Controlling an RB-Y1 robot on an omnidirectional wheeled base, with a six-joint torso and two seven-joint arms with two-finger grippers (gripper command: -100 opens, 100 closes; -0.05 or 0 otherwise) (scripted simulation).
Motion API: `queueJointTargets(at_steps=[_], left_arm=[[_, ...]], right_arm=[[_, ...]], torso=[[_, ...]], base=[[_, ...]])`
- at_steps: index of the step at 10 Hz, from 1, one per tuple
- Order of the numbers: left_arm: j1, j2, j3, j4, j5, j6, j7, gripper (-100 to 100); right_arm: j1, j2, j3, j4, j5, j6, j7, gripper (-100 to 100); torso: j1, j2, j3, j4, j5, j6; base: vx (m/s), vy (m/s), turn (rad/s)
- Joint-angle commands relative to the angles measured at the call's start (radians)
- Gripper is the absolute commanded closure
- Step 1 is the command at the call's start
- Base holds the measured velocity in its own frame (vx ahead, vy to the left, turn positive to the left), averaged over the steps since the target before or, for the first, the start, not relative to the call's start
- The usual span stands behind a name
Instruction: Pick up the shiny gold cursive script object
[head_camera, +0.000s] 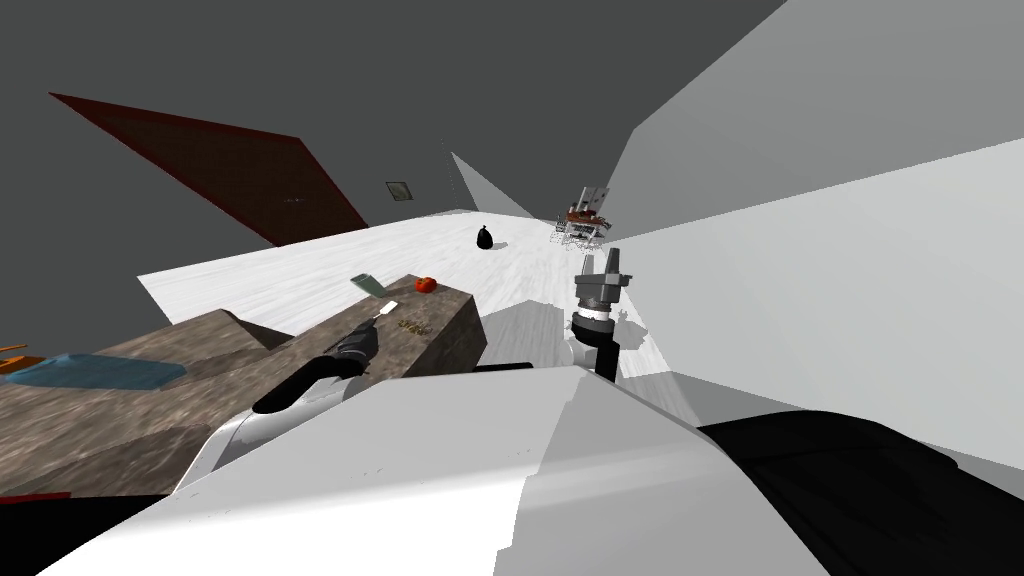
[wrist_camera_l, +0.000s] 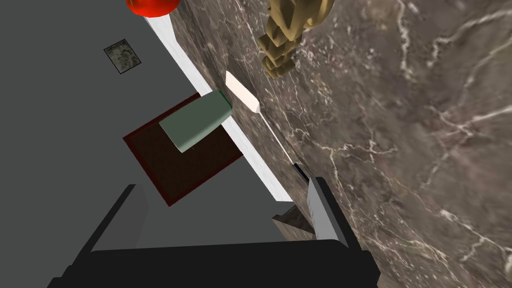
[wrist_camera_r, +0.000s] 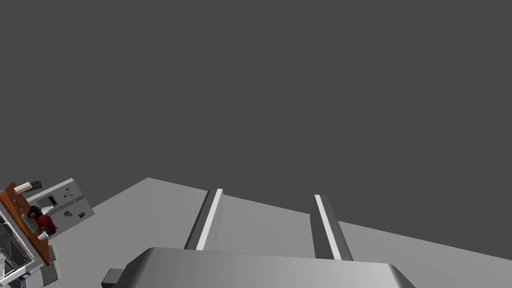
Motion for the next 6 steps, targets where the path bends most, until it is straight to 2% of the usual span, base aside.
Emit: queueJointTargets(at_steps=[1,6], left_arm=[[-0.001,0.004,0.009,-0.002,0.009,0.050,-0.007,-100],[-0.001,0.002,0.035,-0.013,0.036,0.202,-0.051,-100]], right_arm=[[0.000,0.000,0.000,0.000,0.000,0.000,0.000,0],[0.000,0.000,0.000,0.000,0.000,0.000,0.000,0]], torso=[[0.000,0.000,0.000,0.000,0.000,0.000],[0.001,0.001,0.000,0.000,0.000,0.000]], base=[[0.051,-0.010,-0.015],[0.052,-0.002,-0.041]])
